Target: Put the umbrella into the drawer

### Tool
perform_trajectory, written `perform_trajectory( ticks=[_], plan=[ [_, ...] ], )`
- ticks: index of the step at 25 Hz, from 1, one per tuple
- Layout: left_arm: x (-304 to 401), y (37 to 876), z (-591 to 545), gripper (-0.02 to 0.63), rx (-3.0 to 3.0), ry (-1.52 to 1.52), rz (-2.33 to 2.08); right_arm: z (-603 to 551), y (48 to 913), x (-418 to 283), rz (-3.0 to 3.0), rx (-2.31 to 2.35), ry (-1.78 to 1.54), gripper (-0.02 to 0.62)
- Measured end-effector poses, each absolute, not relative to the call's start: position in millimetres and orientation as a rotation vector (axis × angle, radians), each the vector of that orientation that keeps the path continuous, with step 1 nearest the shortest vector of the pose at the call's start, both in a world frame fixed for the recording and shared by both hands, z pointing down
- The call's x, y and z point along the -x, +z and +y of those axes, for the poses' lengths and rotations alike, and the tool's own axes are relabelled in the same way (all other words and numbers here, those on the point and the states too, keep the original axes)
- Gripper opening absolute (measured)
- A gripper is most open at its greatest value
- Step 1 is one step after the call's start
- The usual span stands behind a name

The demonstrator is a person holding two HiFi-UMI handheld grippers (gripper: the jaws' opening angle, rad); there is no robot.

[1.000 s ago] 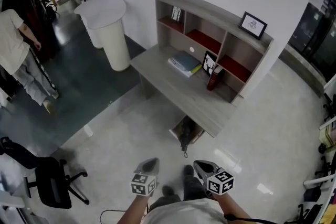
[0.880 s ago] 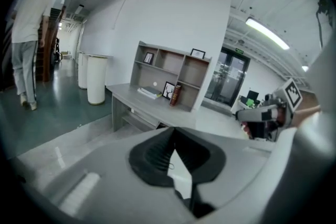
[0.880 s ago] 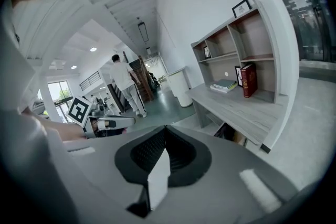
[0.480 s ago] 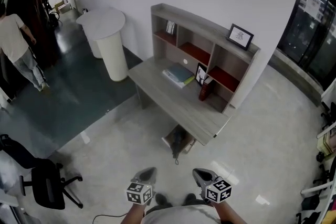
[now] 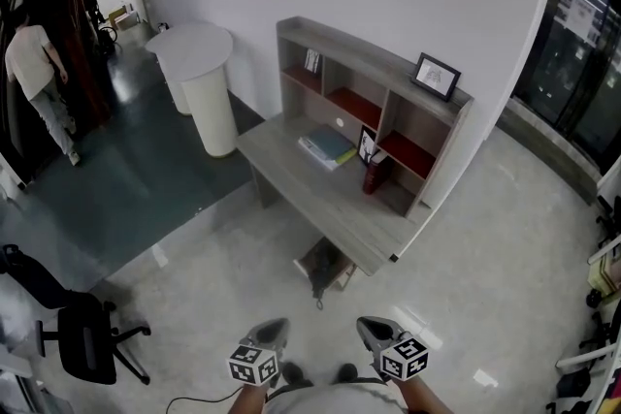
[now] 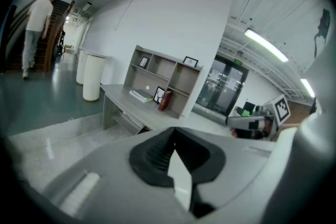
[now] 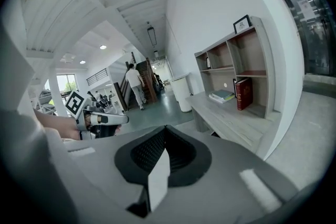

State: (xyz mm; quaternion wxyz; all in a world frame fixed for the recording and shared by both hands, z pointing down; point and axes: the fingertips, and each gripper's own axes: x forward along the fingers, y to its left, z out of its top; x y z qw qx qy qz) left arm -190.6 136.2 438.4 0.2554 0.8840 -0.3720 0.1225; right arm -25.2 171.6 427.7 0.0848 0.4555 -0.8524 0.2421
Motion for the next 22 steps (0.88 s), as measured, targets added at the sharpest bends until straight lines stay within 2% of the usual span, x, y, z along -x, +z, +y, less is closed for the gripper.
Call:
perform_trajectory(
  ticks=[22],
  plan=[
    [178.6, 430.7, 142.7, 0.003, -2.392, 0.287, -1.012, 173.9, 422.2, 19.0, -2.588, -1.336, 0.751, 0.005]
  ],
)
